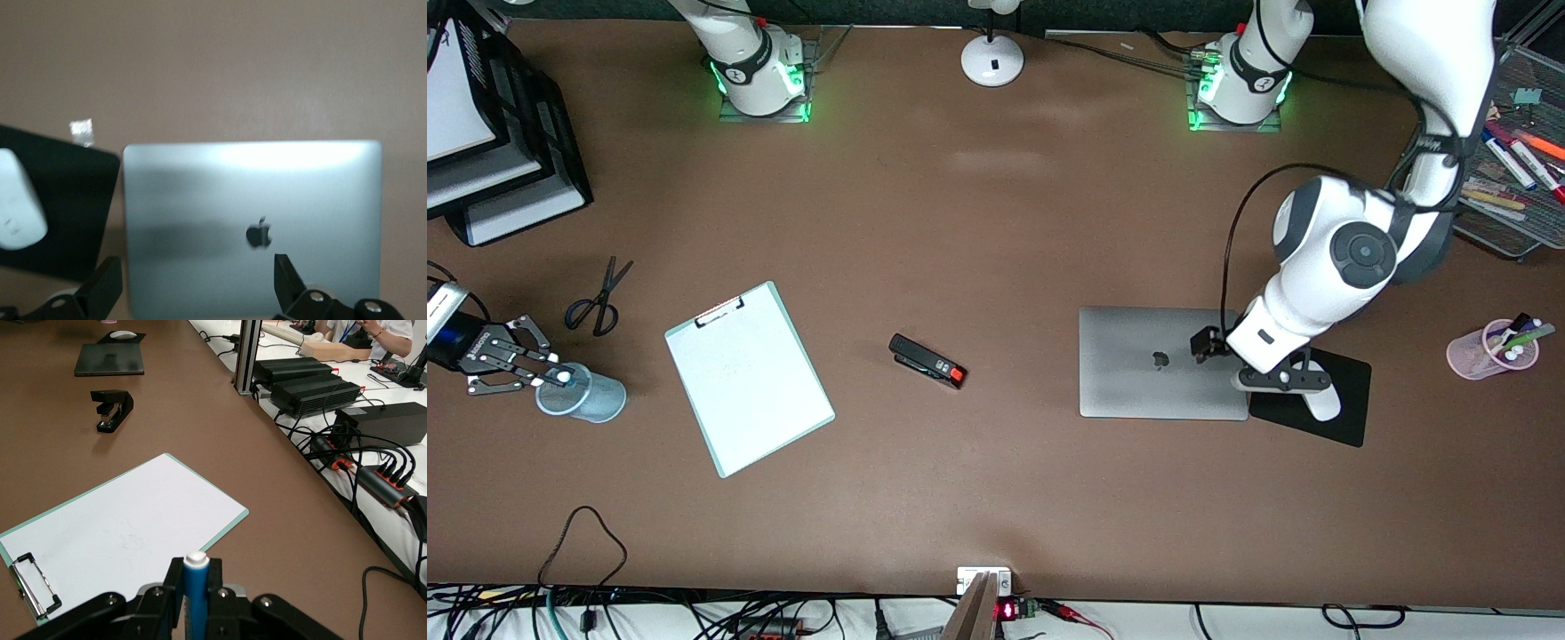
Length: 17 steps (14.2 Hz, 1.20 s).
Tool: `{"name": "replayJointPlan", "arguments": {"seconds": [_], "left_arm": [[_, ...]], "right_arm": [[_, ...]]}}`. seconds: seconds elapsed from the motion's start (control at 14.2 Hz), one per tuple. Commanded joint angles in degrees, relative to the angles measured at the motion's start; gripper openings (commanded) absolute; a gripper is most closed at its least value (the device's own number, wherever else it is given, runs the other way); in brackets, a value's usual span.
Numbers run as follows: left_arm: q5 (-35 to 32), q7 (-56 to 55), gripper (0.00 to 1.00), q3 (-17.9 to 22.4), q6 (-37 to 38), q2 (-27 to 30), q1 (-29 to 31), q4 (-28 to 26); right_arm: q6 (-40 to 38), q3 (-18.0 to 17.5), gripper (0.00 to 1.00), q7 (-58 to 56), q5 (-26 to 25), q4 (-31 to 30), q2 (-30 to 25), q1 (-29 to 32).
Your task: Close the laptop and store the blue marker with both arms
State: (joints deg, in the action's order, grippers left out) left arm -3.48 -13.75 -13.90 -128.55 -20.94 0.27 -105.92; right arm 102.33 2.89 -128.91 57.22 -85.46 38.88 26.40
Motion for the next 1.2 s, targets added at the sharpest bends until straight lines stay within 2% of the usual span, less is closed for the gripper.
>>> {"name": "replayJointPlan", "arguments": {"seconds": [0.0, 0.28, 0.35, 0.42, 0.49, 0.85, 0.99, 1.13], "left_arm": [[-1.79, 2.32, 1.00, 0.01, 8.47, 3.97, 1.05, 0.36], [-1.71, 3.56, 1.00, 0.01, 19.28, 8.46, 1.14, 2.63], [-1.71, 3.99, 1.00, -0.07, 22.96, 9.25, 1.14, 3.95], [-1.45, 4.26, 1.00, -0.25, 26.04, 10.21, 1.14, 5.62], [-1.36, 4.35, 1.00, -0.42, 28.25, 11.27, 1.14, 6.77], [-0.92, 7.33, 1.00, -0.51, 38.09, 12.42, 1.14, 16.07], [-1.18, 8.38, 1.00, -0.52, 42.93, 12.42, 0.97, 21.17], [-1.00, 13.81, 1.00, 0.71, 44.27, 12.85, 1.05, 23.03]], "right_arm": [[-1.00, -0.78, 0.17, -0.82, 1.23, 0.47, 1.11, 1.38], [-1.00, -0.78, 0.17, -0.82, 1.23, 0.47, 1.82, 1.82], [-1.00, -0.78, 0.23, -0.55, 1.23, 0.47, 1.82, 1.99], [-1.00, -0.78, 0.68, 0.15, 1.31, 0.47, 1.82, 1.99], [-1.00, -0.78, 1.00, 0.07, 1.23, 0.47, 1.91, 2.08], [-1.09, -0.78, 1.00, 1.37, 1.23, 0.47, 1.47, 1.99], [-1.08, -1.13, 1.00, 5.50, 0.88, 0.65, 1.12, 1.56], [-1.00, -1.22, 1.00, 11.98, 0.53, 0.65, -0.54, -0.11]]}}
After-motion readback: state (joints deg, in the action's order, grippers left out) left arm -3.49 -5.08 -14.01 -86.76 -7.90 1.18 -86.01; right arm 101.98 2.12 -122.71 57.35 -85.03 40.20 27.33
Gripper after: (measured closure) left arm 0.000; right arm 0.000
